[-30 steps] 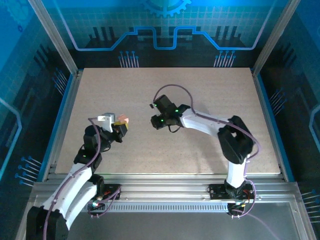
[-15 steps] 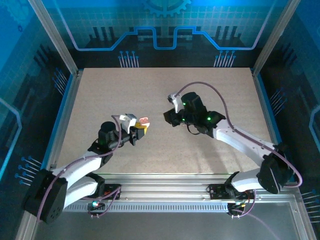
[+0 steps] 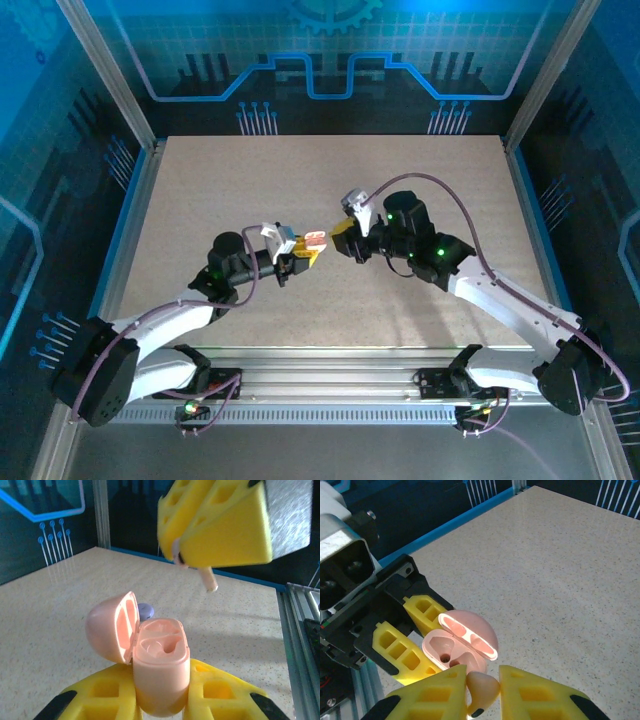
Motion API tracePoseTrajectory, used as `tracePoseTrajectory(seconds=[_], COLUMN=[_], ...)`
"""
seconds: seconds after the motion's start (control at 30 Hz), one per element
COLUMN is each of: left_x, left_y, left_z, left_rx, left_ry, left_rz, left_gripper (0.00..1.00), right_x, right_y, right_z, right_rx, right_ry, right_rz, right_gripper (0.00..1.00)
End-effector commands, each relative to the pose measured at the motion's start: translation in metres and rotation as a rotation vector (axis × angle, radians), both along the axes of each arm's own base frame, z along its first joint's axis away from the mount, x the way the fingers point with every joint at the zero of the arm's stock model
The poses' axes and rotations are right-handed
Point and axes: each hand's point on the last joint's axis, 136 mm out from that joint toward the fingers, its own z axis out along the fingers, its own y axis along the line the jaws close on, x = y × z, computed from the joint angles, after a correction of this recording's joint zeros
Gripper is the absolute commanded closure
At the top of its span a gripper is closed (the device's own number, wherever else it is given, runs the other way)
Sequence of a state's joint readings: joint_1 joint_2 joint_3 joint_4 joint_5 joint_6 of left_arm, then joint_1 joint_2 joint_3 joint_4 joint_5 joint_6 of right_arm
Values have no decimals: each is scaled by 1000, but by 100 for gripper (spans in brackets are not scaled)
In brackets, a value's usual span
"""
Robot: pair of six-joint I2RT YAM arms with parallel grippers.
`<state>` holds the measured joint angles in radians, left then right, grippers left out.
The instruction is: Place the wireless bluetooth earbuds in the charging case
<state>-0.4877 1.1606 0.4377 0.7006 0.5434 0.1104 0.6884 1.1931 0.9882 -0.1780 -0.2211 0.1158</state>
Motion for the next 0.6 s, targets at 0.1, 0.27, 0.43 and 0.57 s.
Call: tracePoseTrajectory(seconds=[0.1,0.27,0.43,0.57], left_x=[-6,-8,-9,-11], left_y=[-10,-12,-12,-12], left_z=[16,19,20,22], left_rx=[9,7,7,7], left_ry=[-91,-102,-103,-107], left_rz=[-63,-68,-74,-75], left_gripper=[88,88,88,88], right_x=[-11,-12,-13,-14], right_y=[11,16,21,25], right_z=[23,26,34,37], right_rx=[6,8,26,35], right_ry=[-110,-131,-155,-169], right_rz=[83,97,108,117], right_gripper=[79,79,79,79])
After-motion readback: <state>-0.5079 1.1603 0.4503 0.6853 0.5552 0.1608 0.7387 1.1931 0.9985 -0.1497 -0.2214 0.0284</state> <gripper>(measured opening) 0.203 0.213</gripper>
